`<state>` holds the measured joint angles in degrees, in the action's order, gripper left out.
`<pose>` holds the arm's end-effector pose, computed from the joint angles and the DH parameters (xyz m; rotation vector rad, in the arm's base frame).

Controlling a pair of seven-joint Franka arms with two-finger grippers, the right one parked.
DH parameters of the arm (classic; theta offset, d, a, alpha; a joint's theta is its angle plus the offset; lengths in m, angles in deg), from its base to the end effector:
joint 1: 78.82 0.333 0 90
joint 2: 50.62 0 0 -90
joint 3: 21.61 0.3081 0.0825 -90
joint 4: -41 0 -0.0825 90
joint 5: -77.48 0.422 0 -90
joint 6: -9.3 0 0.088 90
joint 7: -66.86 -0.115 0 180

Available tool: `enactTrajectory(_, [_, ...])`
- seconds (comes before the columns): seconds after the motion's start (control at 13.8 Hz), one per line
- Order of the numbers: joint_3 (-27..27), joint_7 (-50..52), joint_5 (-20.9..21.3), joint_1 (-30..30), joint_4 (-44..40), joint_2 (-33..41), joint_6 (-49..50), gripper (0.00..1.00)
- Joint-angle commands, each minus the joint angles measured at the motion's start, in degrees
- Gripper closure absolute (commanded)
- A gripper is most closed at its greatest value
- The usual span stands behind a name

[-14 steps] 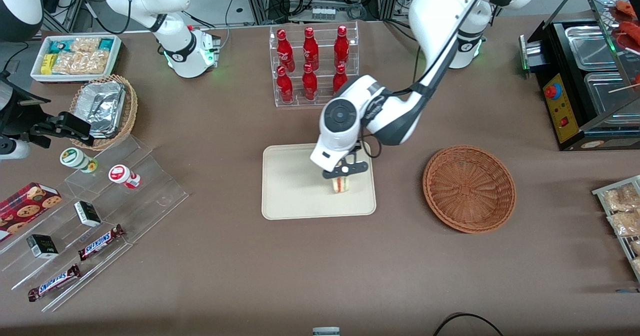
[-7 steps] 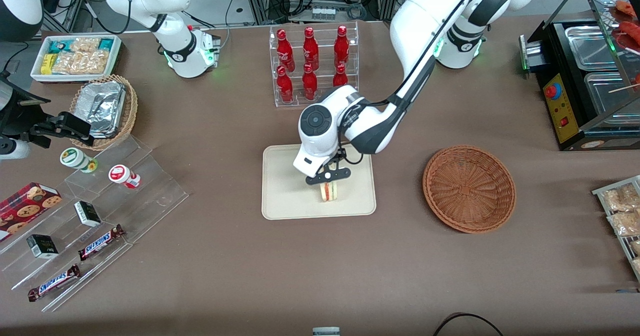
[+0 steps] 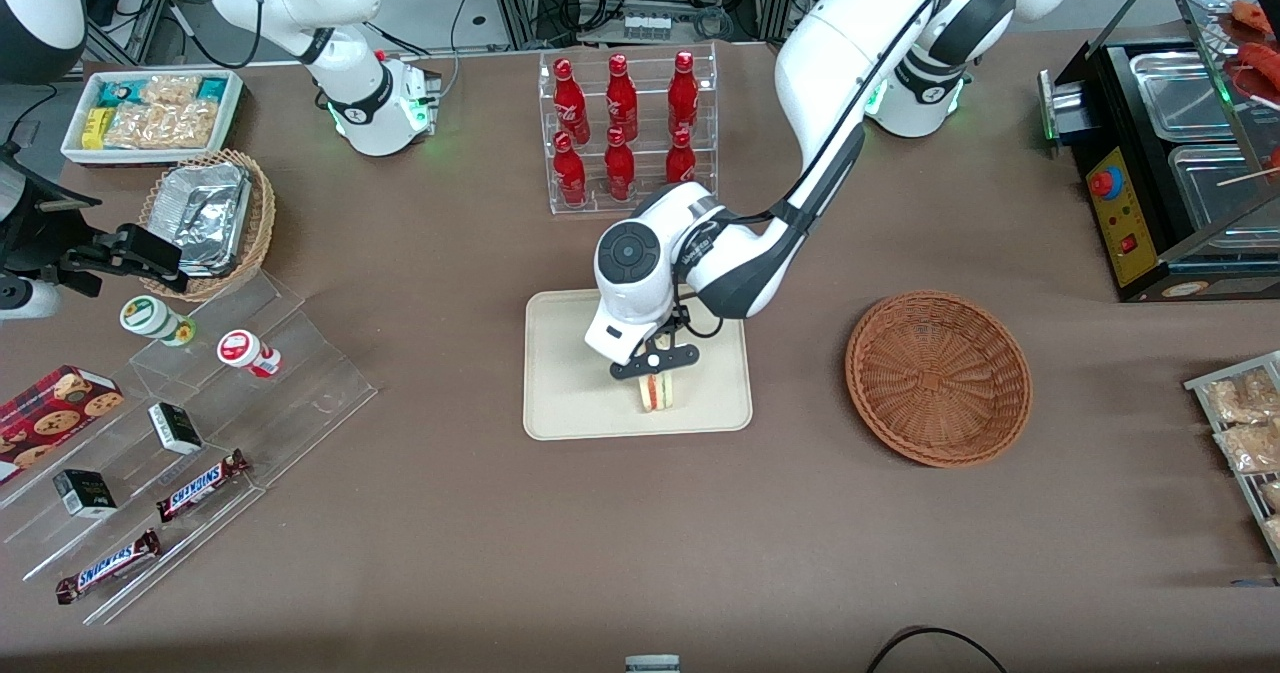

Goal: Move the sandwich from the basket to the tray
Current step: 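Lower the sandwich onto the tray and open the left gripper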

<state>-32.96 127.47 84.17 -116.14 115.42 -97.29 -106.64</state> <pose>0.5324 -0.5472 0.2227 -3.0865 -0.3233 0.1212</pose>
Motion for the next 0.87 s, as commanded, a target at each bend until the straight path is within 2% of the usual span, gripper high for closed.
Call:
enactTrajectory(0.0, [0.72,2.23,1.04,-1.61,-3.66,-2.54,0.01,1.0])
enactTrajectory(0.14, [0.72,2.84,1.04,-1.79,-3.93,-2.81,0.01,1.0])
enactTrajectory(0.22, [0.72,2.84,0.95,-1.79,-3.93,-2.98,0.01,0.9])
enactTrajectory(0.29, [0.72,2.93,0.95,-1.79,-3.93,-3.24,0.01,0.56])
enactTrajectory(0.36, [0.72,2.85,0.95,-1.79,-3.93,-3.33,-0.08,0.16])
enactTrajectory(0.43, [0.72,2.76,1.04,-1.79,-3.93,-3.25,0.01,0.0])
enactTrajectory(0.8, [0.63,2.06,0.52,-1.09,-4.02,-1.23,1.58,0.0])
